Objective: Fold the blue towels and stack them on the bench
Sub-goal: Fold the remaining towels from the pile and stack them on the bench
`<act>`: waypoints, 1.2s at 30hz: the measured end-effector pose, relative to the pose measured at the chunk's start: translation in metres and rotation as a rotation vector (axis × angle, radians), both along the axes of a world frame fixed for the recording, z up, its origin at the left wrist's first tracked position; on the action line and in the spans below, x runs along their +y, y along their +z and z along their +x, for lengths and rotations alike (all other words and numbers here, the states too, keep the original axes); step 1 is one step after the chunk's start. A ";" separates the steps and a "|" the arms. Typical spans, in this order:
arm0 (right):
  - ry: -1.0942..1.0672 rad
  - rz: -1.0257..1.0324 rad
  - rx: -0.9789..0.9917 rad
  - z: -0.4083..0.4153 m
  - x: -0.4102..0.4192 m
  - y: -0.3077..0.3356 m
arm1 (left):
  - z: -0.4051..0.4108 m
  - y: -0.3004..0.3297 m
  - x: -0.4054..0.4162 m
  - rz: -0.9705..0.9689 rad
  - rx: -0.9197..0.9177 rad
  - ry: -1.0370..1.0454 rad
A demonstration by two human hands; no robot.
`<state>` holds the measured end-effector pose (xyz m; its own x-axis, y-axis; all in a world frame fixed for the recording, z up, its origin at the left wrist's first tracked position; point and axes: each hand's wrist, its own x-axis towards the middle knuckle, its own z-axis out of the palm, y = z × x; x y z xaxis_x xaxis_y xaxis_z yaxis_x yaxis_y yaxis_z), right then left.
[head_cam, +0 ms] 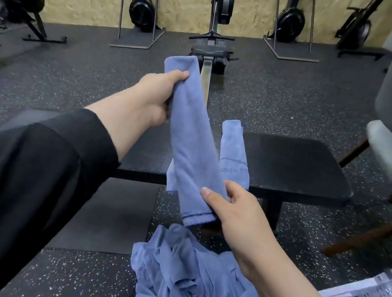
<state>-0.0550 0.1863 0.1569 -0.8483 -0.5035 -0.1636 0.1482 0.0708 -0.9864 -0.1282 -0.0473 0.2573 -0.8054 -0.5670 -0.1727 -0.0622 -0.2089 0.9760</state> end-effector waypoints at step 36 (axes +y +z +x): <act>-0.136 0.785 0.845 -0.179 -0.003 -0.121 | -0.125 -0.216 0.047 -1.583 -0.118 -0.445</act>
<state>-0.2337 0.1832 0.0360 -0.8756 -0.4110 0.2537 -0.4830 0.7410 -0.4666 -0.2528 -0.0004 0.0415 -0.9683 0.0291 0.2479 0.0741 0.9819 0.1744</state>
